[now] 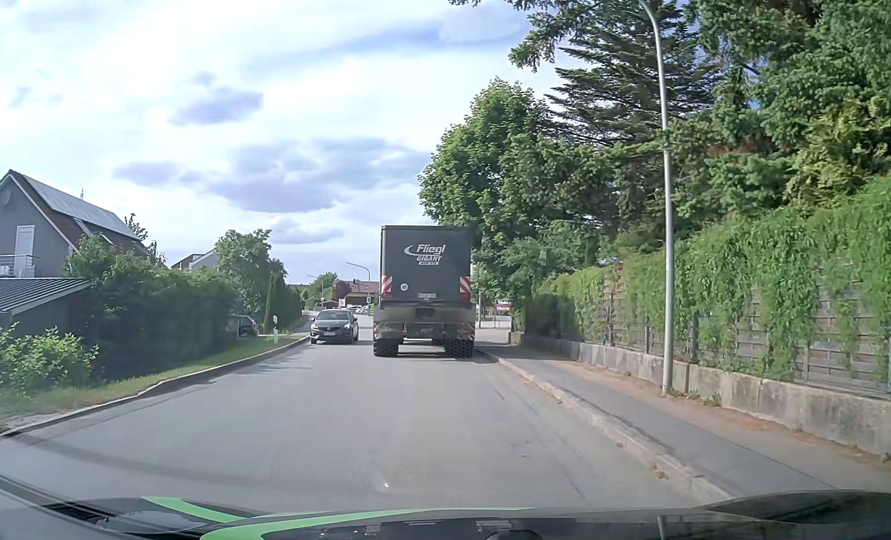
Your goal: Follow the waypoints while adhering to traffic rules and regulations
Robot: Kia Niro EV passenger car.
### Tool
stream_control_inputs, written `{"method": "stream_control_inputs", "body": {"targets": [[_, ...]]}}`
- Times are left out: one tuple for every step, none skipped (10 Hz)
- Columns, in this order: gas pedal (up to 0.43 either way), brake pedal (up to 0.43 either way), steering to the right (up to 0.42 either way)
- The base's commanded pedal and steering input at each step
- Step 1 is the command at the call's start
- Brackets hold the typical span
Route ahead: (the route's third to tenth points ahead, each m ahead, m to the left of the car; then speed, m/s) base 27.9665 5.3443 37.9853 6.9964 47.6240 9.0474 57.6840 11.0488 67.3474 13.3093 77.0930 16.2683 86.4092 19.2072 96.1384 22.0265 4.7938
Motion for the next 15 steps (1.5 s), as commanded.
{"method": "stream_control_inputs", "body": {"targets": [[0.130, 0.000, -0.030], [0.130, 0.000, -0.030], [0.130, 0.000, -0.030], [0.130, 0.000, -0.030], [0.177, 0.000, -0.030], [0.197, 0.000, -0.030], [0.197, 0.000, -0.030], [0.197, 0.000, -0.030], [0.197, 0.000, -0.030], [0.197, 0.000, -0.030], [0.197, 0.000, -0.030], [0.169, 0.000, -0.030], [0.157, 0.000, -0.030], [0.150, 0.000, -0.029], [0.138, 0.000, -0.029]]}}
